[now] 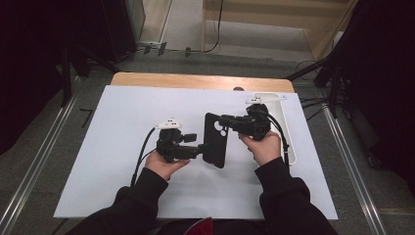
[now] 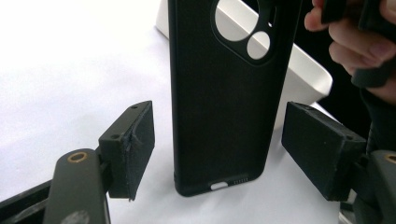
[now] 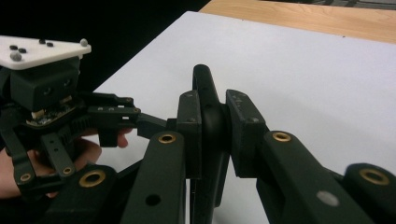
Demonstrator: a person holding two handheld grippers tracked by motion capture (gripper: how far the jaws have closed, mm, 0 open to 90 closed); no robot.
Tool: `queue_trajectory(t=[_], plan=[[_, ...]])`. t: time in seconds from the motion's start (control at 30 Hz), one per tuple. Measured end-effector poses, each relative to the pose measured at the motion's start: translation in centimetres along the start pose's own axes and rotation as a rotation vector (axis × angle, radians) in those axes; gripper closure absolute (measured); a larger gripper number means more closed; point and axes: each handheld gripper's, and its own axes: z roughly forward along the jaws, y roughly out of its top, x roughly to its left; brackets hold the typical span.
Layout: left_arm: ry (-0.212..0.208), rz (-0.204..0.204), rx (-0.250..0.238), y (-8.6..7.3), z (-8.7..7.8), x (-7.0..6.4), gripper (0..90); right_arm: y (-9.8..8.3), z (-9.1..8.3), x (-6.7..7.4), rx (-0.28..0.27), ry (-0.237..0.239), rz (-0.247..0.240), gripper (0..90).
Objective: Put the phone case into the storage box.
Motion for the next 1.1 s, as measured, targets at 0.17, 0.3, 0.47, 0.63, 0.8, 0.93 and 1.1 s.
queue_trajectory(t=[0.17, 0.3, 0.47, 0.63, 0.8, 0.93, 1.1], plan=[[-0.051, 0.021, 0.009, 0.1, -0.3, 0.0, 25.8, 0.1, -0.5, -0.1, 0.006, 0.025, -0.017, 75.0], [-0.072, 0.08, -0.003, 0.3, -0.7, -0.2, 28.3, 0.3, -1.0, -0.2, 0.013, 0.045, -0.059, 75.0], [-0.091, 0.09, -0.007, 0.4, -1.1, -0.1, 28.3, 0.3, -1.5, -0.6, 0.03, 0.078, -0.079, 75.0], [-0.113, 0.089, -0.004, 0.5, -1.4, 0.2, 28.3, 0.2, -1.5, -0.7, 0.062, 0.108, -0.125, 75.0], [-0.123, 0.119, 0.013, 0.7, -1.6, 0.2, 28.3, 0.2, -1.6, -0.6, 0.1, 0.149, -0.157, 74.9], [-0.126, 0.127, 0.011, 0.8, -1.8, 0.4, 28.3, 0.2, -1.6, -0.5, 0.11, 0.17, -0.178, 75.0], [-0.137, 0.14, 0.021, 1.0, -2.0, 0.5, 28.2, 0.2, -1.6, -0.4, 0.124, 0.201, -0.202, 74.9]])
